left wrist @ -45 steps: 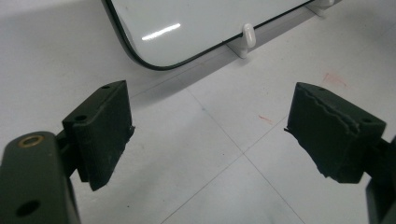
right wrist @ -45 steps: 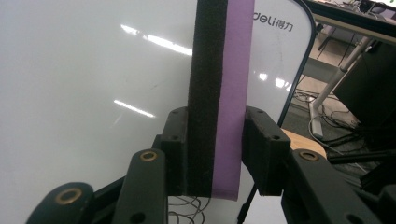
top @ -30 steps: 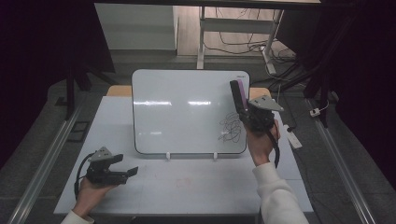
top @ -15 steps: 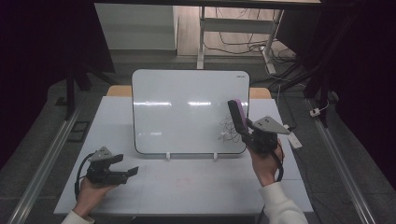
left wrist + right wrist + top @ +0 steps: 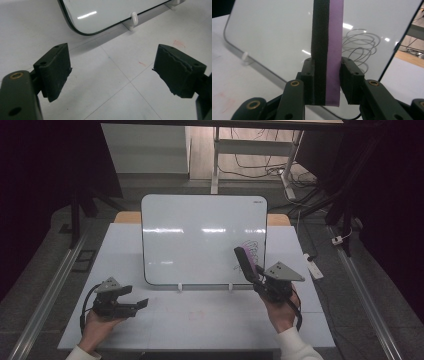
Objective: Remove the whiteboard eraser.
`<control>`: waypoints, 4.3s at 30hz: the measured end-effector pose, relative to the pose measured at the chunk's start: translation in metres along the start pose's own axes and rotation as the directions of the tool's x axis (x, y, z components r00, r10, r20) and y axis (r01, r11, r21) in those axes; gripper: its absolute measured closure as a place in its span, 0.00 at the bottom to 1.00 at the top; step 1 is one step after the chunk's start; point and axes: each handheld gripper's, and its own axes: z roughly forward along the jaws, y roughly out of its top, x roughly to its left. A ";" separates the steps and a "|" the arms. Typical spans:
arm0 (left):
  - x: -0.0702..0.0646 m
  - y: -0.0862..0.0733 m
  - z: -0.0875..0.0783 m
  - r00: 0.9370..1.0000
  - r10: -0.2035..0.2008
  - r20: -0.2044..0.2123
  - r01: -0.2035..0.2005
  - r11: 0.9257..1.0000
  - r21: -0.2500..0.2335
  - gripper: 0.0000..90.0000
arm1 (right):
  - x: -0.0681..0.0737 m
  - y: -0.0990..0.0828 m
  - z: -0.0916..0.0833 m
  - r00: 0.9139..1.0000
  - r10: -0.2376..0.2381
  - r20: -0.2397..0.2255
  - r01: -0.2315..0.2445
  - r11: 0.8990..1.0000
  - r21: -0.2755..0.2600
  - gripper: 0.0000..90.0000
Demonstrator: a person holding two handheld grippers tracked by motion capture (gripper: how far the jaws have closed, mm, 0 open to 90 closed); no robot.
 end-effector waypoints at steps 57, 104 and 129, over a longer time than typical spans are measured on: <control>-0.065 0.086 0.046 0.952 0.100 0.289 -0.114 0.993 0.034 0.14 | 0.078 -0.034 0.010 0.947 -0.218 -0.237 0.242 0.967 0.075 0.73; -0.091 0.107 0.106 0.861 0.089 0.500 -0.189 0.970 0.152 0.41 | 0.101 -0.041 0.014 0.896 -0.386 -0.220 0.401 0.916 0.026 0.64; -0.087 0.103 0.081 0.823 0.290 0.488 -0.357 0.933 0.048 0.42 | 0.041 -0.027 0.007 0.887 -0.036 -0.461 0.065 0.997 0.046 0.34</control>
